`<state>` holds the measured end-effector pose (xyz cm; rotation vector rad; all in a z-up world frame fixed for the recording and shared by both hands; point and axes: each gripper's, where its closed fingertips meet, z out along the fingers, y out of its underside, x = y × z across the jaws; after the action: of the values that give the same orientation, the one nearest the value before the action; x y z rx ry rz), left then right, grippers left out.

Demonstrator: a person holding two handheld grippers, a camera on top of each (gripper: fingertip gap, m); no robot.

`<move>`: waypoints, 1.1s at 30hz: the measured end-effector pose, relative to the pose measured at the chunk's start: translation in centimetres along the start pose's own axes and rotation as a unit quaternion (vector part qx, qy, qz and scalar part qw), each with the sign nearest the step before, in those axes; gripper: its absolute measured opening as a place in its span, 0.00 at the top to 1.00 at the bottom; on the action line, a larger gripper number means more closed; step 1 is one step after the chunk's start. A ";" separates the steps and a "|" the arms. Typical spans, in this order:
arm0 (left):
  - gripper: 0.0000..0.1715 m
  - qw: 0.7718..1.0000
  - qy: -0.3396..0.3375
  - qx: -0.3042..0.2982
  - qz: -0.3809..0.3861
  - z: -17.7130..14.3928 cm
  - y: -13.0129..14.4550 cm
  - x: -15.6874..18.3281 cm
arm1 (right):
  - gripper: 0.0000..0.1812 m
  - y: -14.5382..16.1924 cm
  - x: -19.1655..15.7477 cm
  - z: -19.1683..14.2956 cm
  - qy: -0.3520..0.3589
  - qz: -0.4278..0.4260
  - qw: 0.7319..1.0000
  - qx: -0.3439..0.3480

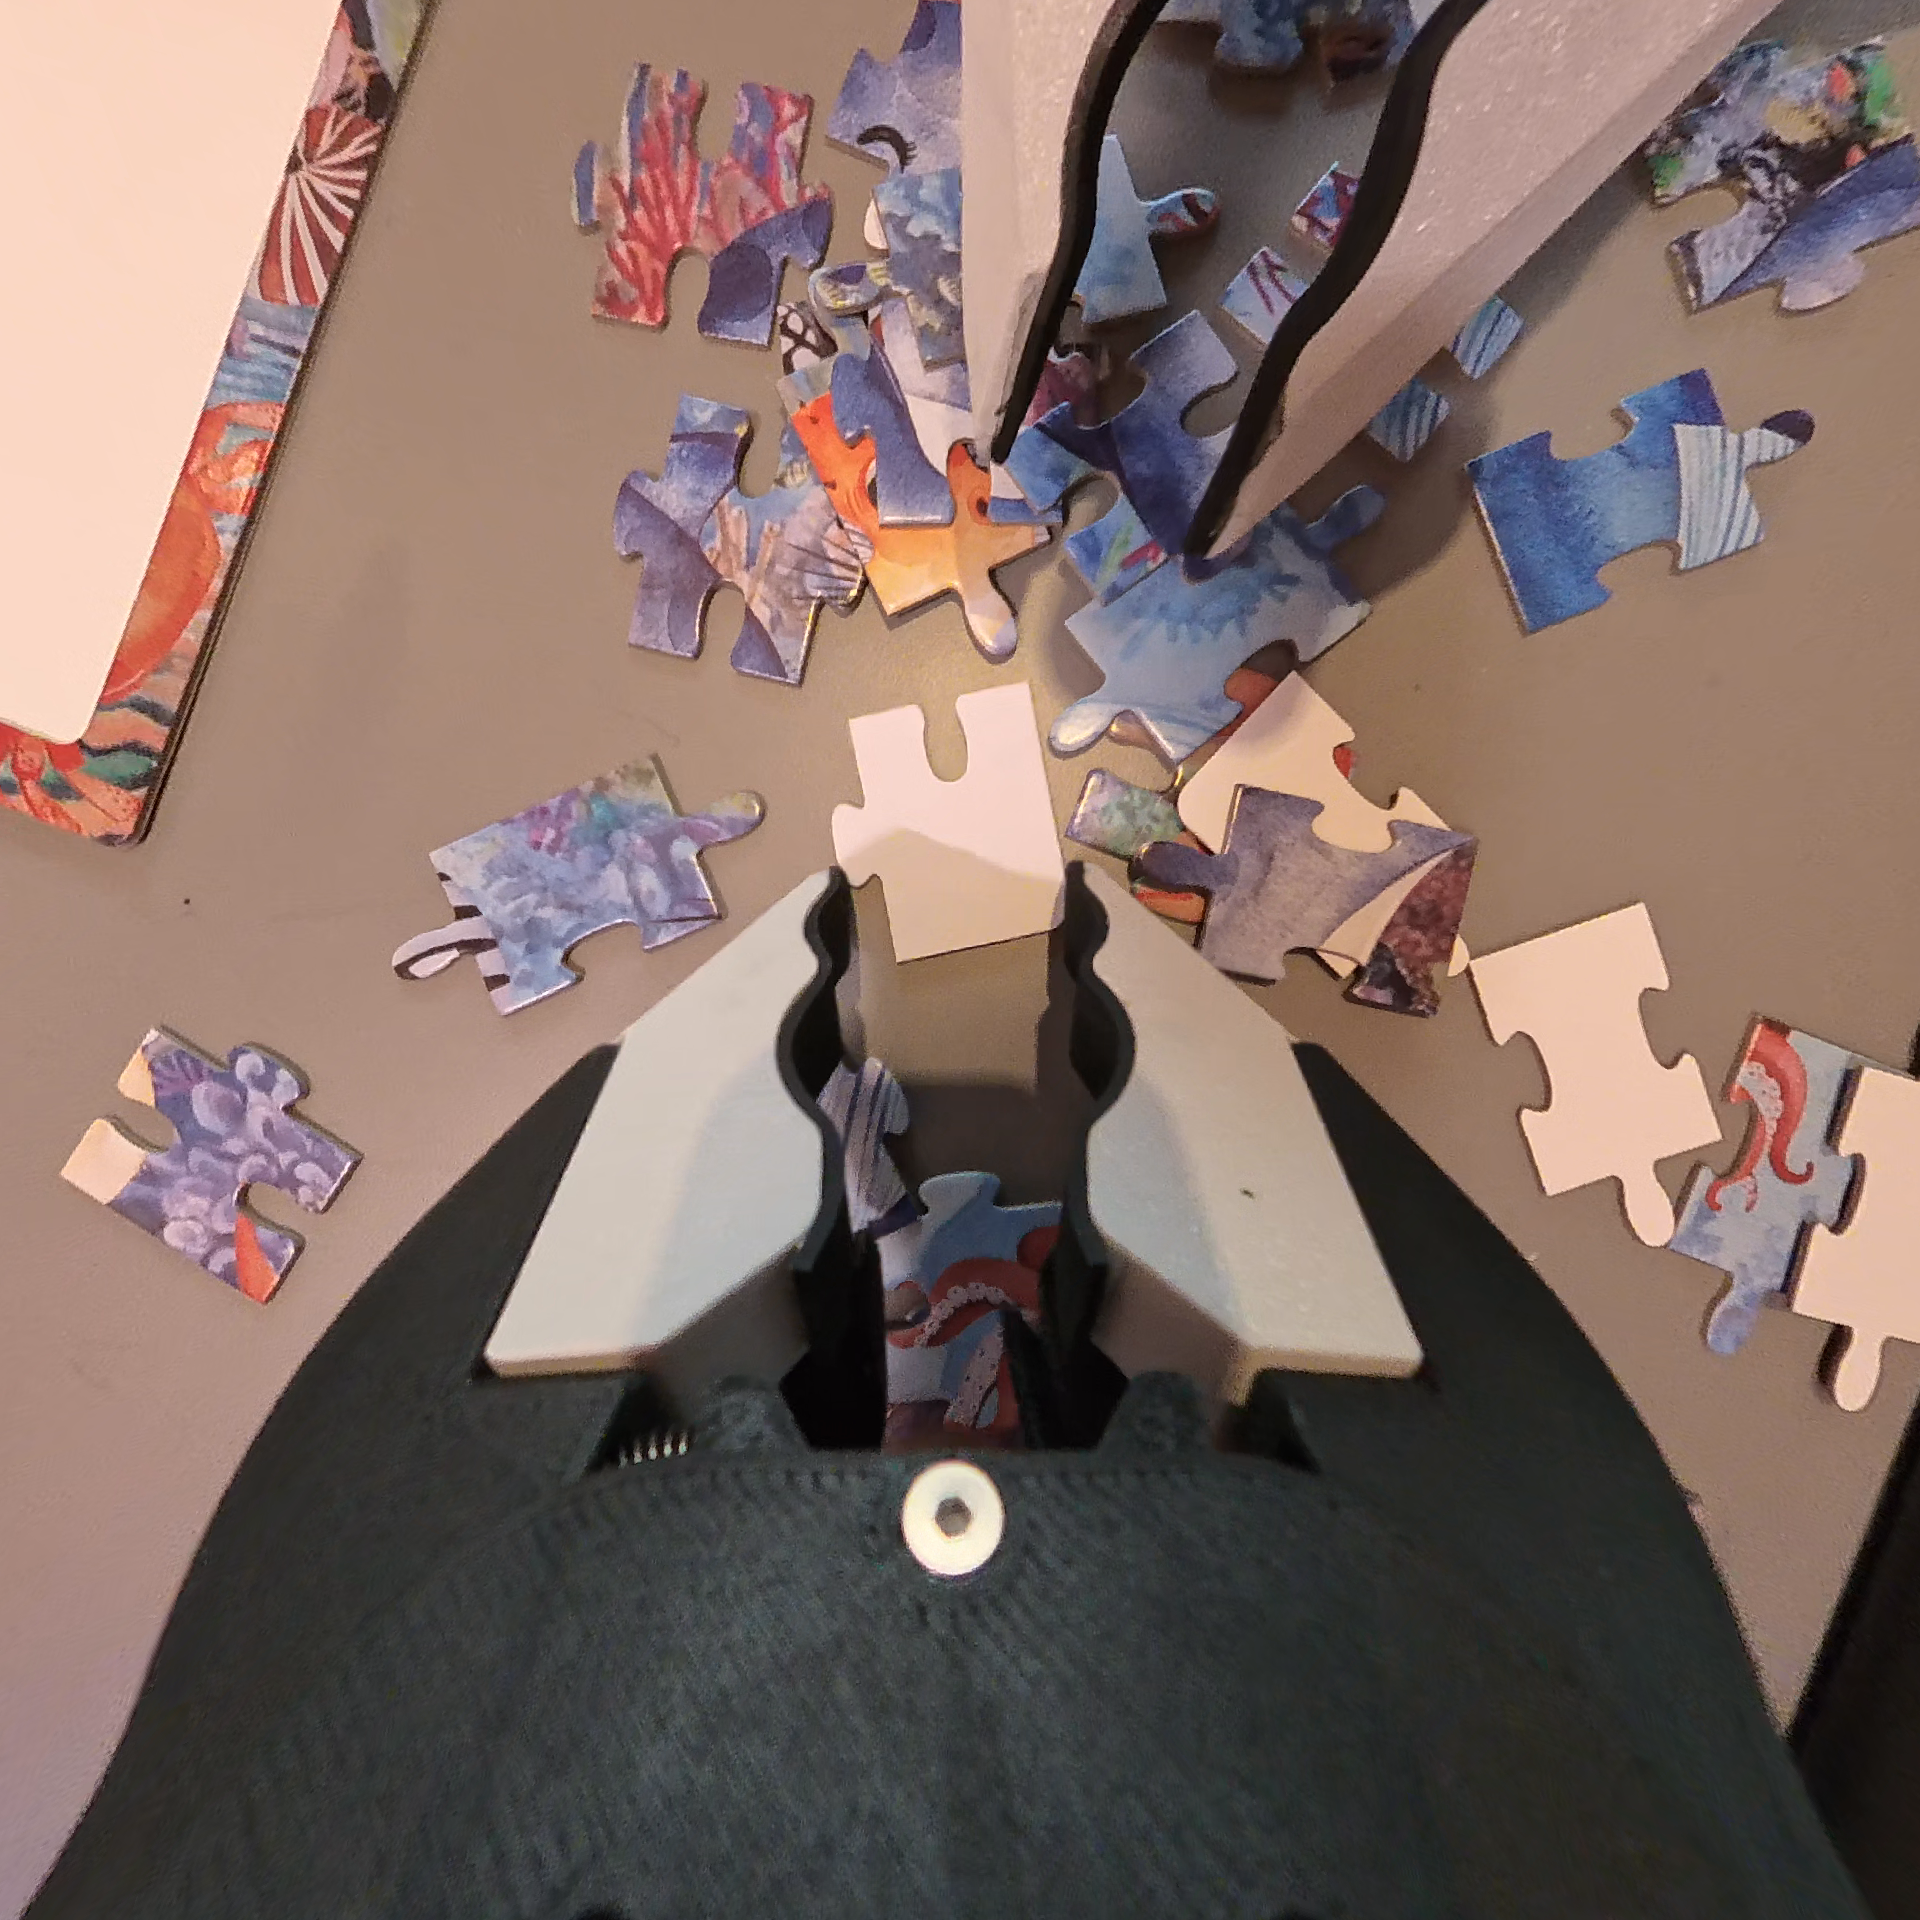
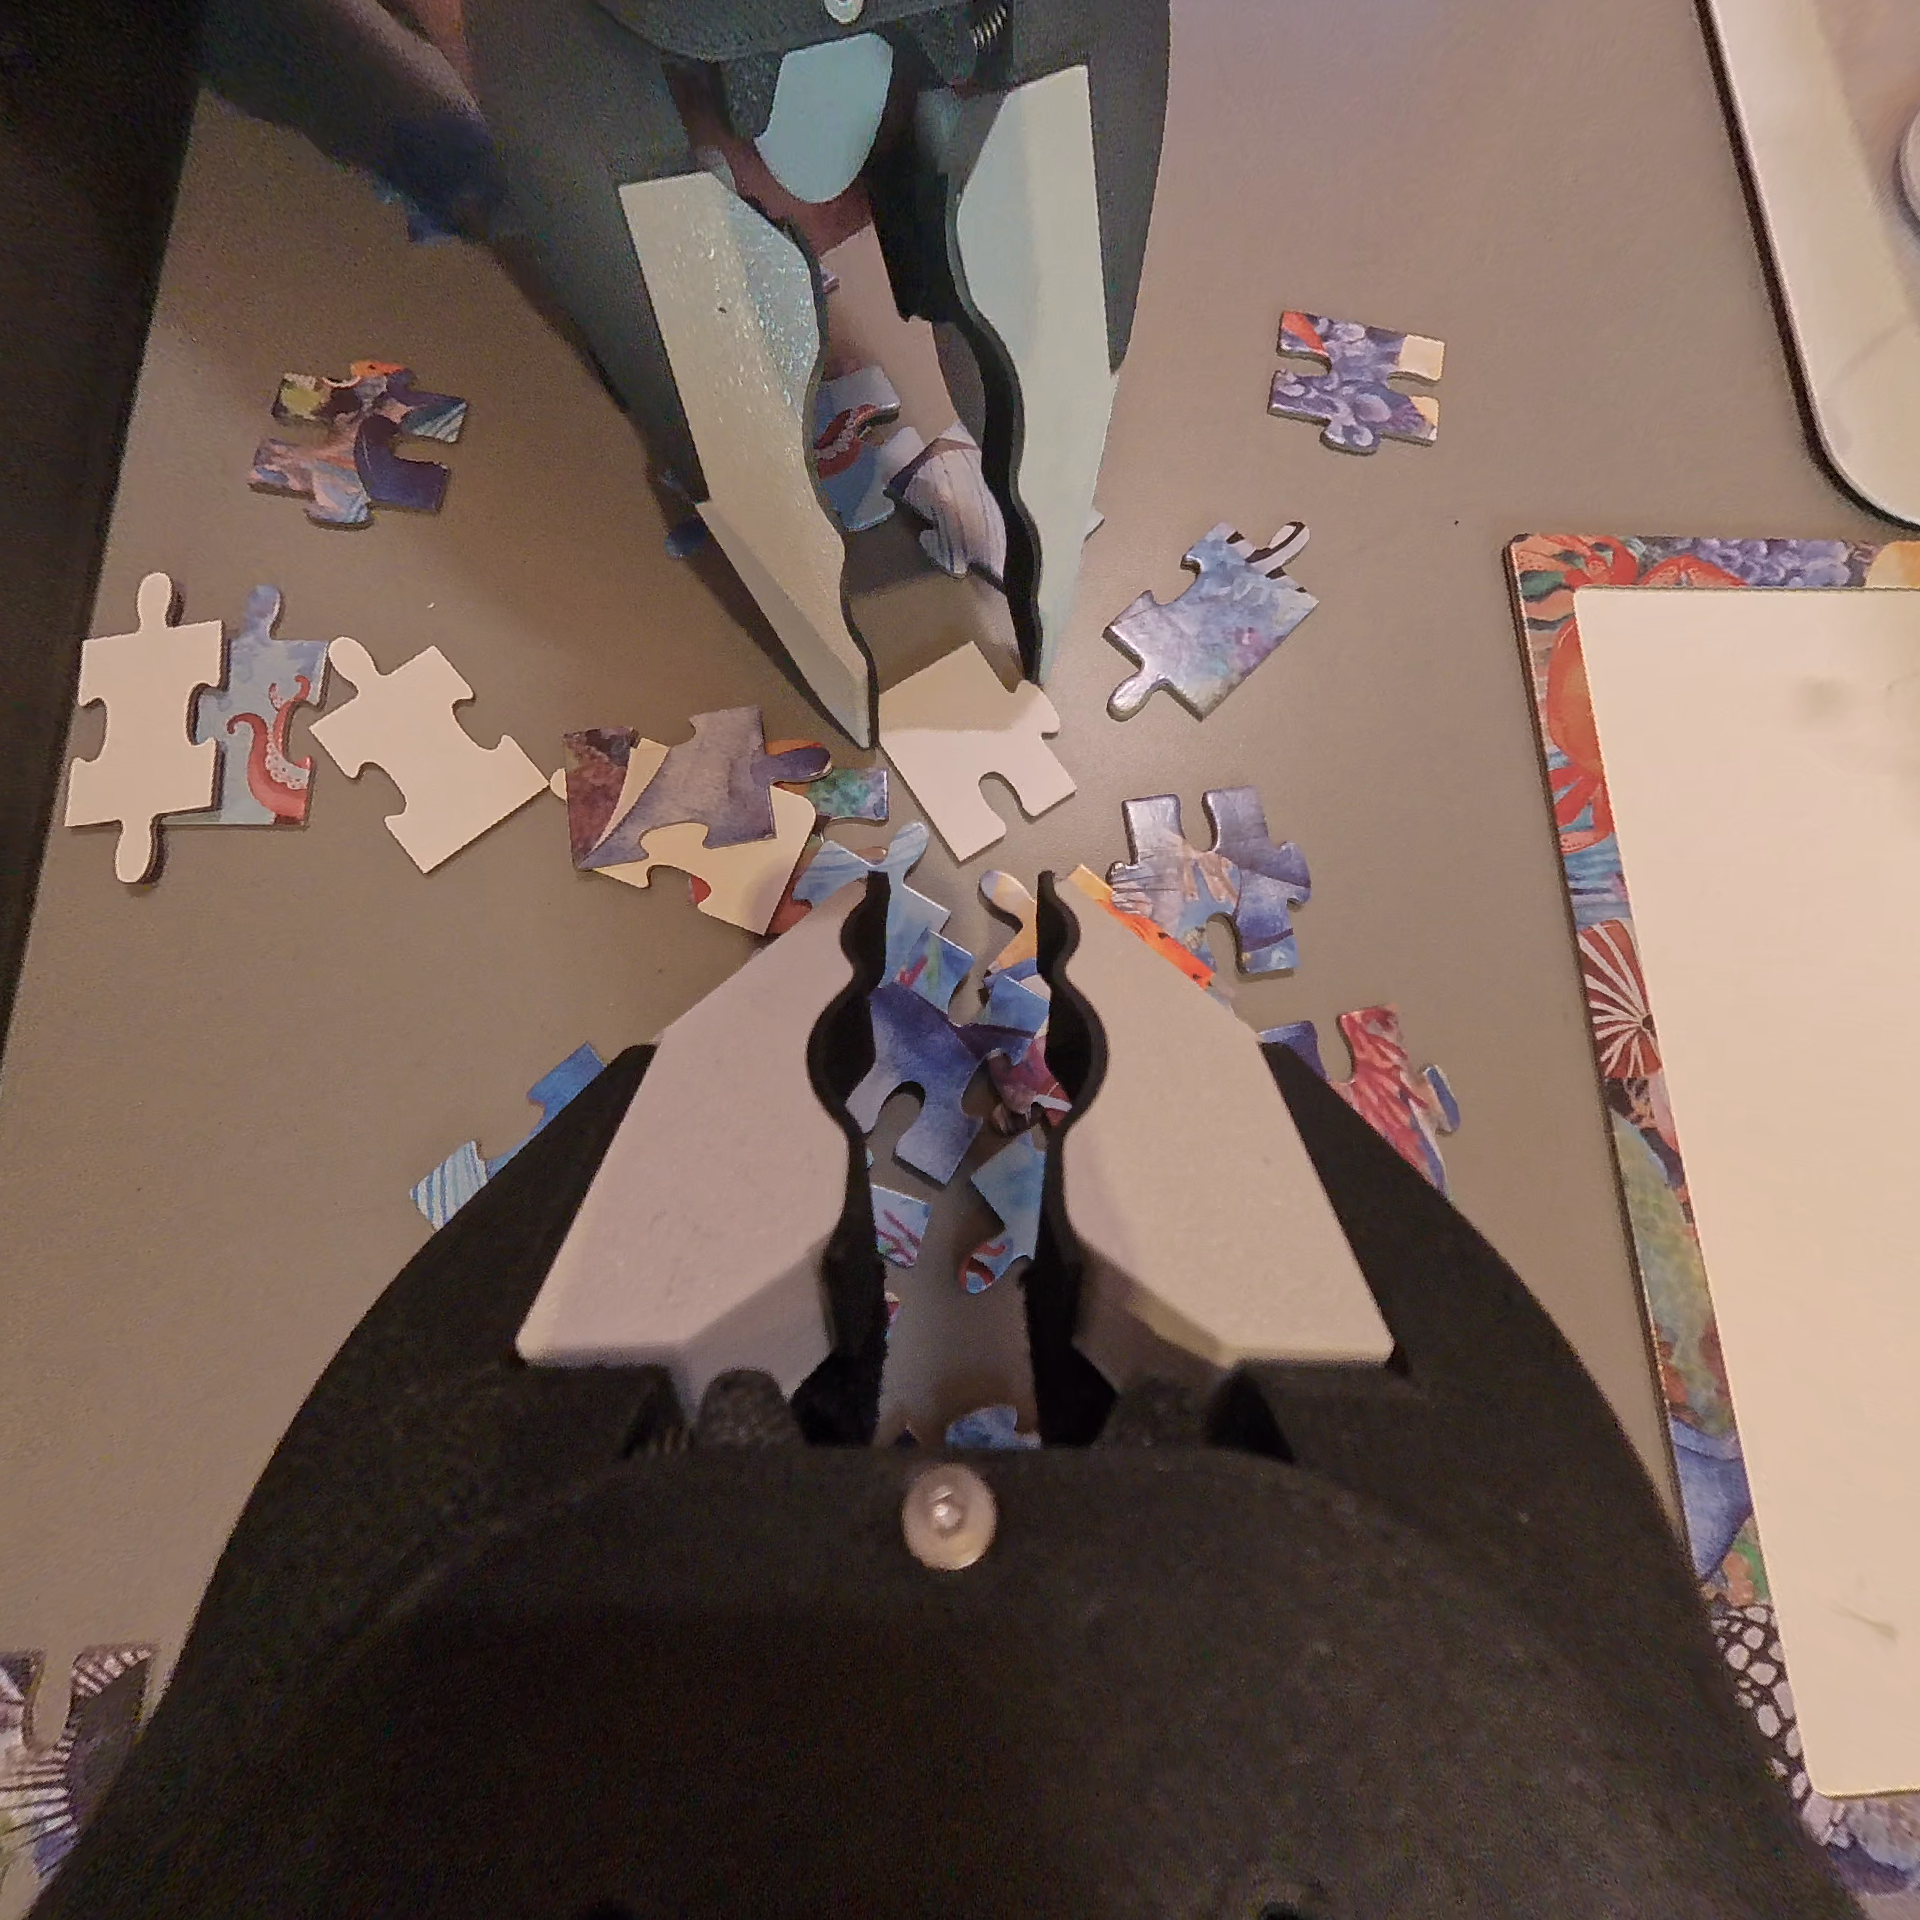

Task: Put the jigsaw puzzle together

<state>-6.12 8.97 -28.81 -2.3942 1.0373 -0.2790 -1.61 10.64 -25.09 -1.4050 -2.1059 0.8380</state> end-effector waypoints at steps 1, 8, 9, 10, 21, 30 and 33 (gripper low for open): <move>0.77 1.000 0.000 0.000 0.001 0.0 0.0 0.0 | 0.86 0.0 0.0 0.0 0.001 -0.001 1.000 0.001; 0.81 1.000 0.017 0.012 -0.005 -0.2 0.0 0.2 | 0.84 -0.9 -0.6 -0.3 -0.001 -0.027 0.999 0.021; 0.81 0.999 0.038 0.024 -0.017 -0.3 -0.3 0.6 | 0.82 -1.0 -0.8 -0.3 0.000 -0.036 0.999 0.021; 0.81 0.997 0.055 0.037 -0.028 -0.5 -0.6 0.8 | 0.82 -1.1 -0.9 -0.3 0.004 -0.052 0.998 0.022; 0.80 0.957 0.222 0.168 -0.078 -4.3 -4.6 4.1 | 1.00 -2.8 -2.2 -0.6 0.070 -0.193 0.979 0.021; 0.60 0.985 0.120 0.103 0.063 -3.5 -2.9 4.8 | 1.00 1.4 0.5 -3.9 -0.083 0.124 0.988 0.029; 0.58 0.988 0.104 0.056 0.099 -1.9 -1.8 5.6 | 0.83 2.7 1.4 -4.0 -0.092 0.196 0.976 0.015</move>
<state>-1.88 5.25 -26.31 -2.1767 1.3070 -0.5106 2.26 13.64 -24.11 -1.8229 -1.9598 1.1857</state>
